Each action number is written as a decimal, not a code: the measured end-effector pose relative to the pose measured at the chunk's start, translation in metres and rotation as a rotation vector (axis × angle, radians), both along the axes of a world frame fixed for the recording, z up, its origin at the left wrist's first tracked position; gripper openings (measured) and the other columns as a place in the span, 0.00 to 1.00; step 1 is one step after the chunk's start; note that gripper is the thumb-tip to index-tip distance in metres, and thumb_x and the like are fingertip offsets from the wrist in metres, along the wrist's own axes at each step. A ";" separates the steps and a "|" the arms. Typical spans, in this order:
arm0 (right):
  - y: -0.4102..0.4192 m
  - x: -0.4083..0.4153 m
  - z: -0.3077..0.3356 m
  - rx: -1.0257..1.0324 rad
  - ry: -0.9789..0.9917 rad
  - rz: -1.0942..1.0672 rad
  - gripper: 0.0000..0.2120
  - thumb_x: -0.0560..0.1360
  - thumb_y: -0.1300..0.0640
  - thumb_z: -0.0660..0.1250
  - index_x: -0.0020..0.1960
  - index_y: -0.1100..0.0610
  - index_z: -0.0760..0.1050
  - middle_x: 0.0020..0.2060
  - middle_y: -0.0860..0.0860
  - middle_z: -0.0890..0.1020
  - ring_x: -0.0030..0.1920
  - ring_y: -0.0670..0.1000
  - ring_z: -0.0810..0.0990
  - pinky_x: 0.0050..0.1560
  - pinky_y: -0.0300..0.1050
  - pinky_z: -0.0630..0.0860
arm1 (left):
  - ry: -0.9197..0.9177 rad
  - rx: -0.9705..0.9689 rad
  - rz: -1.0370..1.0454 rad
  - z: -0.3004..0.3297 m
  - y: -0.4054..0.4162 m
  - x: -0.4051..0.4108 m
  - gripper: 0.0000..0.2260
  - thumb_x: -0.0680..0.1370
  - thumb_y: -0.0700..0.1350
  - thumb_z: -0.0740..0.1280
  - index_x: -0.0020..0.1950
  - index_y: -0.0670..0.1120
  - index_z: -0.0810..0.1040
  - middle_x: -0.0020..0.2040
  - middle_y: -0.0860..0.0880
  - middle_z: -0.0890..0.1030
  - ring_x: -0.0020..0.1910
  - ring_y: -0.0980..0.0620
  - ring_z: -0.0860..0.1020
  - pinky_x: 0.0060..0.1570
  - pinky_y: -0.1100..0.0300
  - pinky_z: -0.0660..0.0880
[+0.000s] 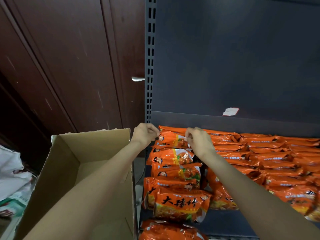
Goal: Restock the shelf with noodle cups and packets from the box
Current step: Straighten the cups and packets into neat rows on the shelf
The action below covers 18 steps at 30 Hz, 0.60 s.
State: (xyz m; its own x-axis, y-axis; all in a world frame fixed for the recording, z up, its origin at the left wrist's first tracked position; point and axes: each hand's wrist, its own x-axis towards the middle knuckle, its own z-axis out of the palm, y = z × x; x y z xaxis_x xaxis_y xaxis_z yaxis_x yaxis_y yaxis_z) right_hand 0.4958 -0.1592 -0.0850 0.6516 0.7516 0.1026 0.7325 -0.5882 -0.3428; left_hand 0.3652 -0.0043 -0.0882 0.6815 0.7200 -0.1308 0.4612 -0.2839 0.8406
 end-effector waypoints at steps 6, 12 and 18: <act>-0.008 0.004 -0.010 -0.049 0.045 -0.041 0.08 0.76 0.65 0.64 0.41 0.54 0.70 0.42 0.54 0.78 0.41 0.53 0.78 0.38 0.43 0.71 | 0.109 -0.090 -0.117 -0.005 0.001 -0.004 0.10 0.78 0.38 0.64 0.57 0.45 0.79 0.52 0.47 0.80 0.54 0.51 0.78 0.54 0.57 0.73; -0.005 -0.002 0.011 -0.095 -0.100 0.101 0.19 0.77 0.66 0.61 0.65 0.52 0.70 0.56 0.52 0.75 0.57 0.54 0.75 0.47 0.47 0.75 | 0.146 -0.104 -0.146 -0.012 0.004 -0.008 0.05 0.79 0.40 0.63 0.50 0.46 0.78 0.51 0.47 0.81 0.49 0.51 0.80 0.47 0.60 0.78; -0.007 -0.005 0.002 -0.066 0.012 0.197 0.20 0.79 0.57 0.62 0.69 0.49 0.69 0.53 0.50 0.76 0.54 0.50 0.76 0.53 0.45 0.76 | -0.091 -0.193 -0.263 -0.017 0.002 -0.030 0.04 0.75 0.48 0.68 0.48 0.49 0.79 0.49 0.52 0.82 0.50 0.57 0.80 0.47 0.63 0.76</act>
